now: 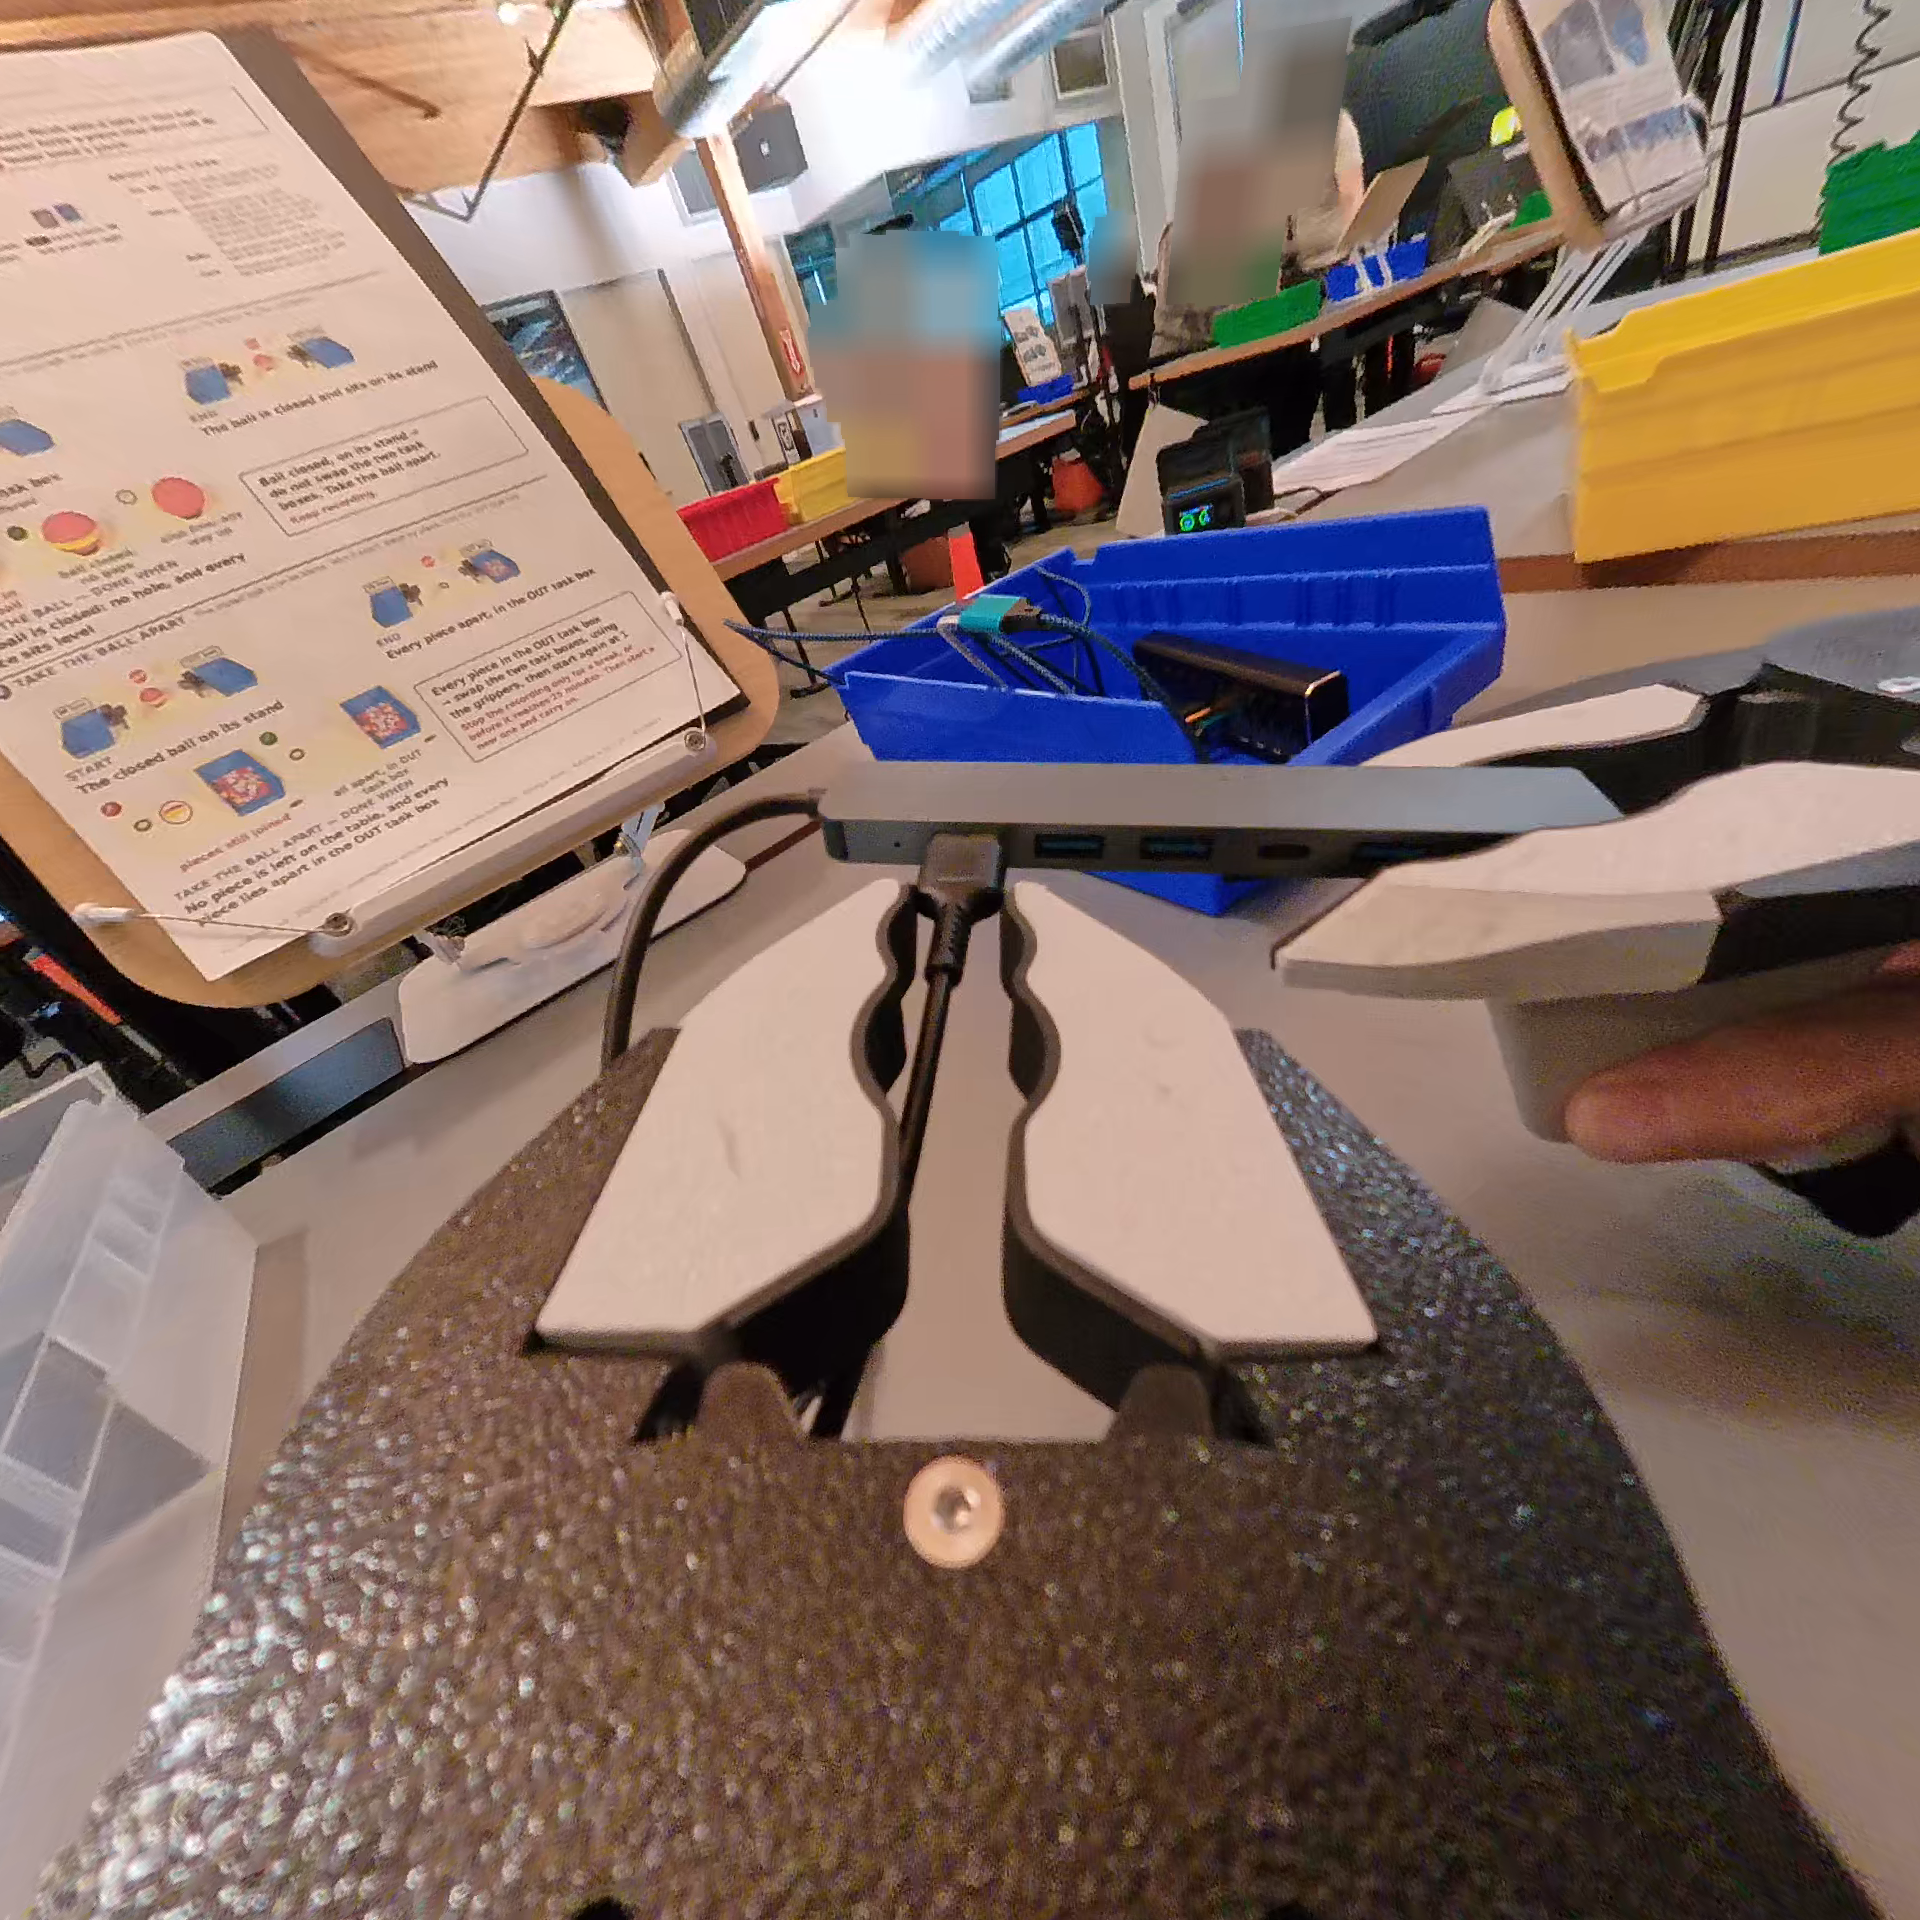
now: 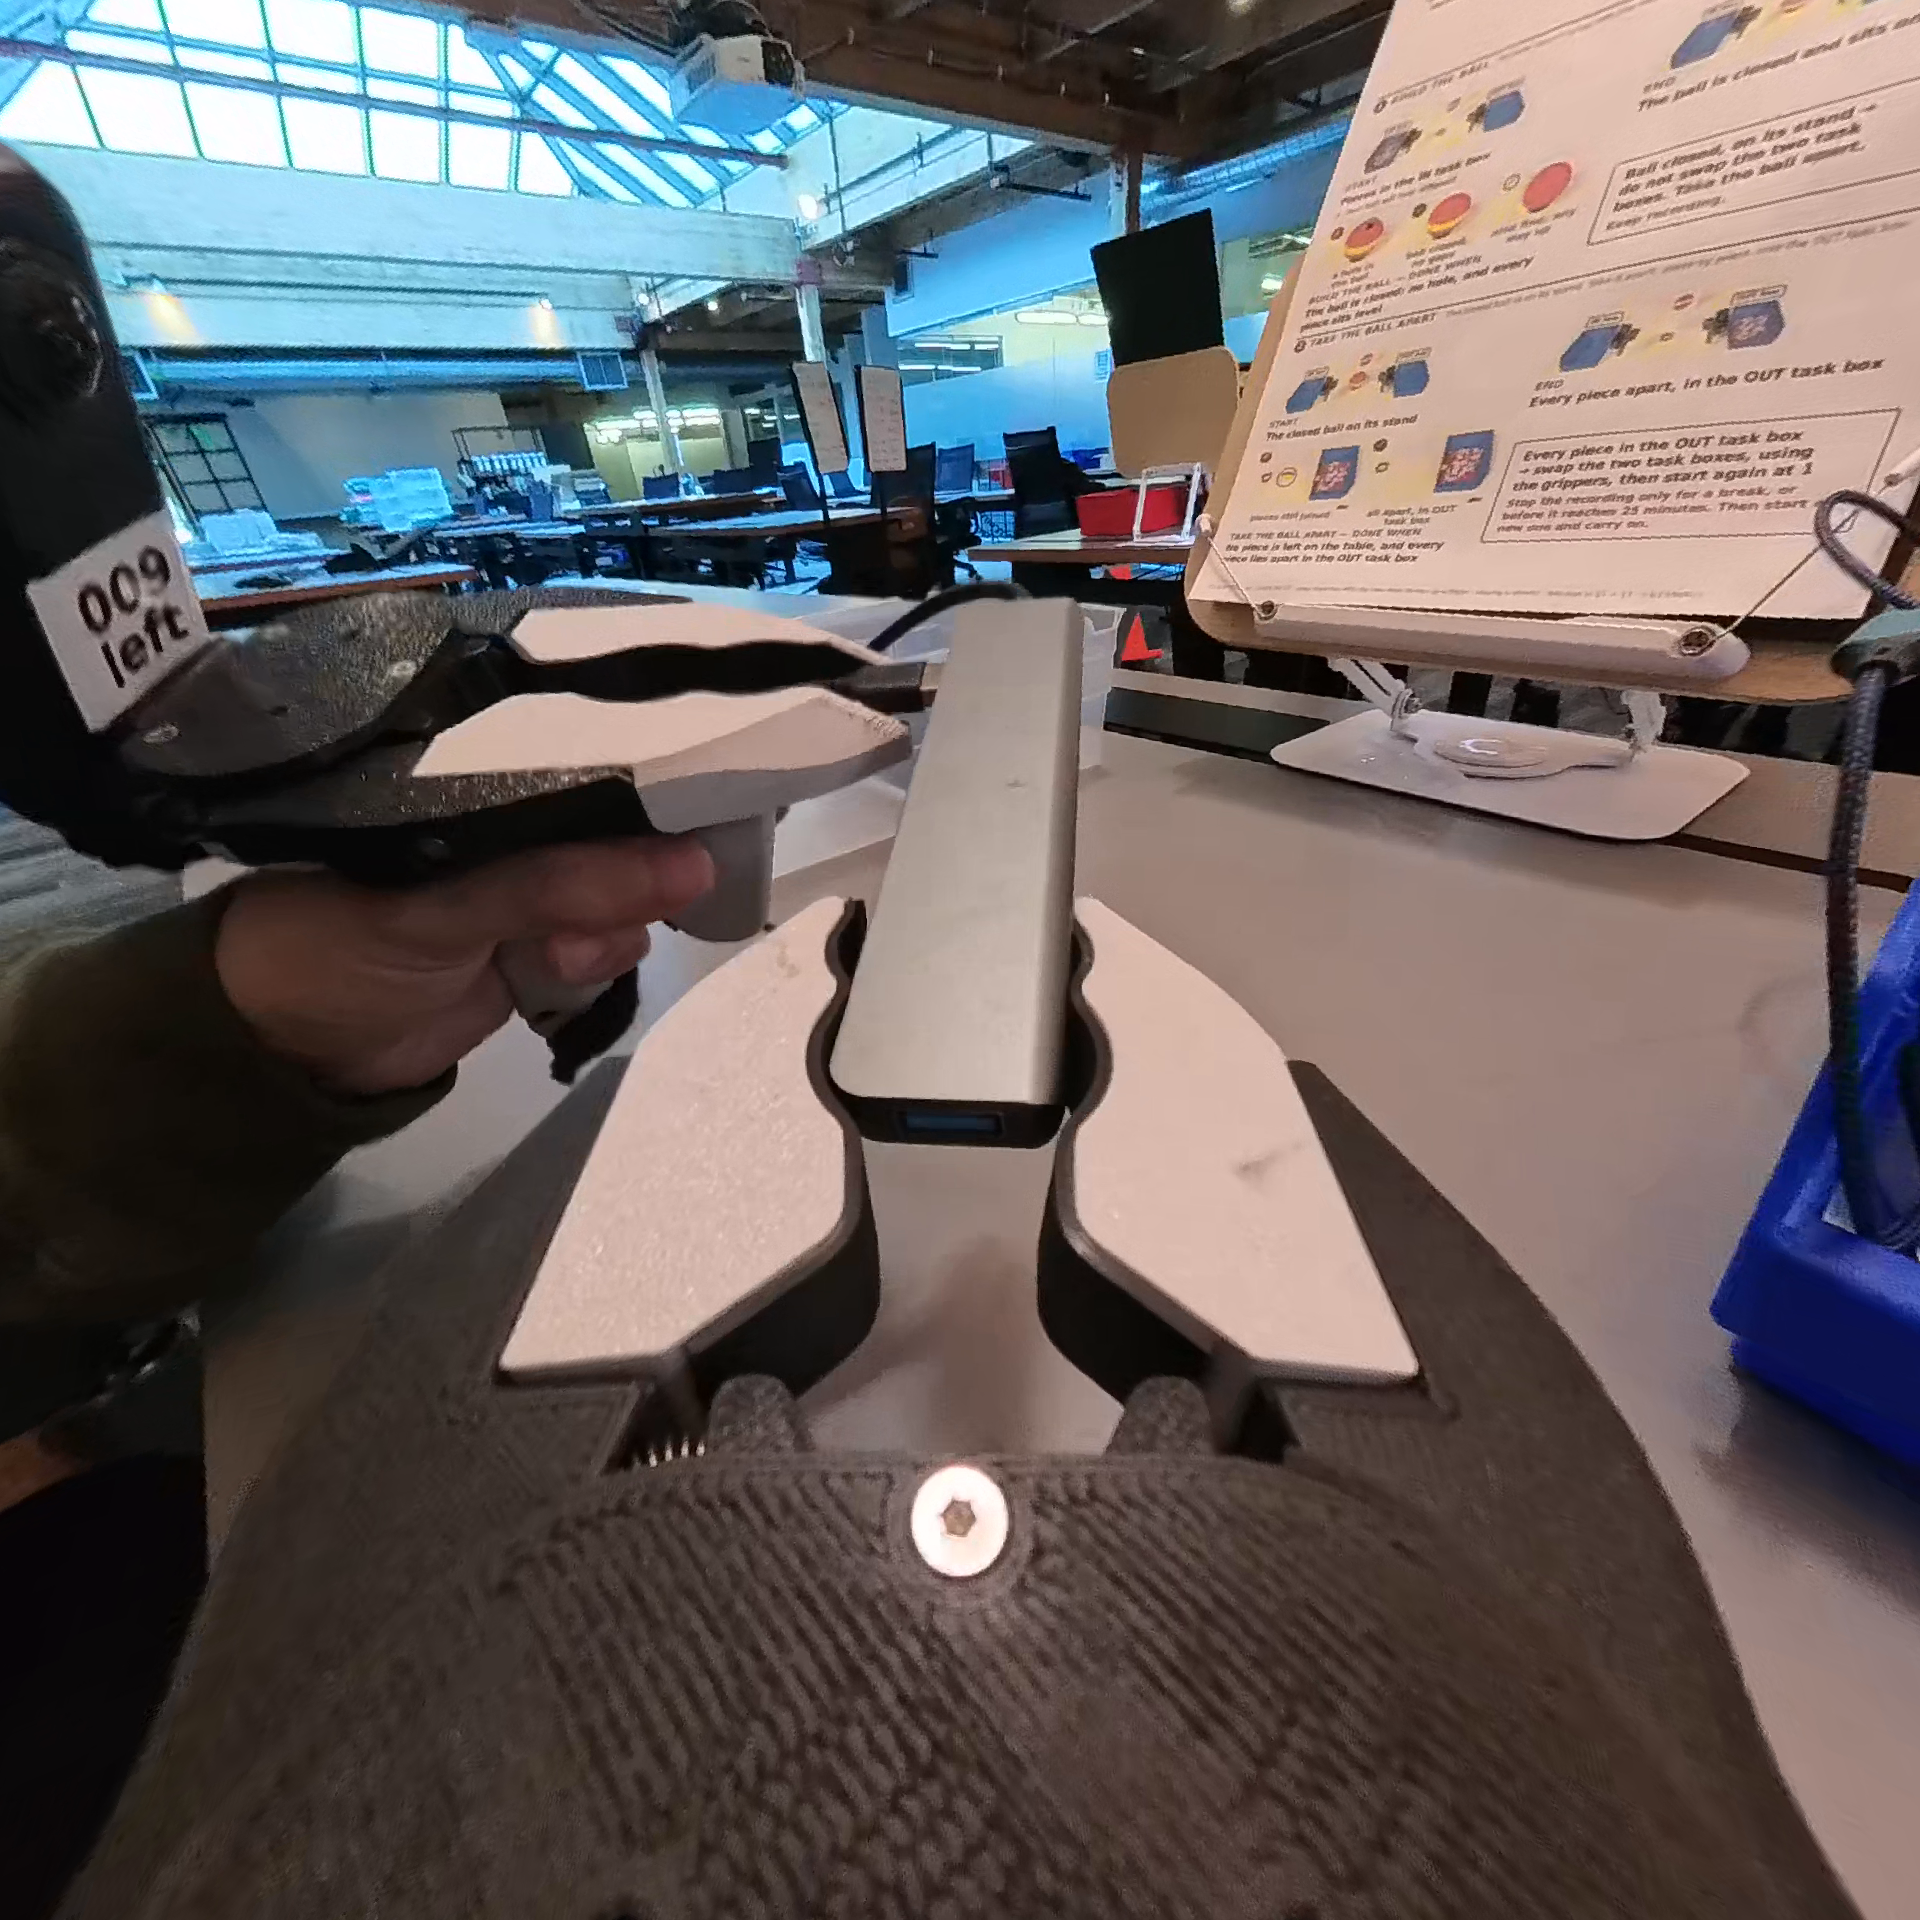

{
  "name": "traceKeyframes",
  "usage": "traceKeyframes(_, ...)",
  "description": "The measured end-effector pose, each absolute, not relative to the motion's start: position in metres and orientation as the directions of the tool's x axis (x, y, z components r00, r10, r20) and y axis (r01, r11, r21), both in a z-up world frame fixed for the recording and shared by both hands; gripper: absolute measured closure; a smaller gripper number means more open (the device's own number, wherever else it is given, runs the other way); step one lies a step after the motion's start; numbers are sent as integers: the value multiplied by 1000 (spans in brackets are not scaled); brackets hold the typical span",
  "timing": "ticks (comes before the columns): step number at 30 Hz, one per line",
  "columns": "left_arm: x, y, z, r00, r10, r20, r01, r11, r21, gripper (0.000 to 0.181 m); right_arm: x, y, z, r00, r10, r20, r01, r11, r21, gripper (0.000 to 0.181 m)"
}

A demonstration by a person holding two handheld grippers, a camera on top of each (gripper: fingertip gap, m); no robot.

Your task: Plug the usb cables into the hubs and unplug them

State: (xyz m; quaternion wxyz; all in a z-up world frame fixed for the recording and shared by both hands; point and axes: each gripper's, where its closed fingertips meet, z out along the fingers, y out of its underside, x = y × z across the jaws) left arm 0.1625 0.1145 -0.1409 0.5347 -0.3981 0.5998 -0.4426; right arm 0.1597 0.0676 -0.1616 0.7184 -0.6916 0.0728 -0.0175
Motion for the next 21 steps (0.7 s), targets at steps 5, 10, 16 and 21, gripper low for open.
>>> traceKeyframes(5, 162, 116, -143, -102, -947, -305, -49, 311, -949, 167, 161, 67, -161, 988, -144, 63, 62, -8, -998, 147)
traceKeyframes(10, 163, 114, -140, -104, -949, -298, -26, 302, -953, 167, 163, 66, -158, 991, -135, -19, -15, 32, -999, 147)
traceKeyframes(16, 163, 111, -141, -96, -962, -258, -43, 262, -964, 167, 165, 63, -151, 986, -145, -88, -68, 136, -988, 146)
traceKeyframes(21, 163, 104, -143, -133, -970, -204, -73, 215, -974, 167, 170, 58, -146, 982, -183, -44, -9, 183, -983, 146)
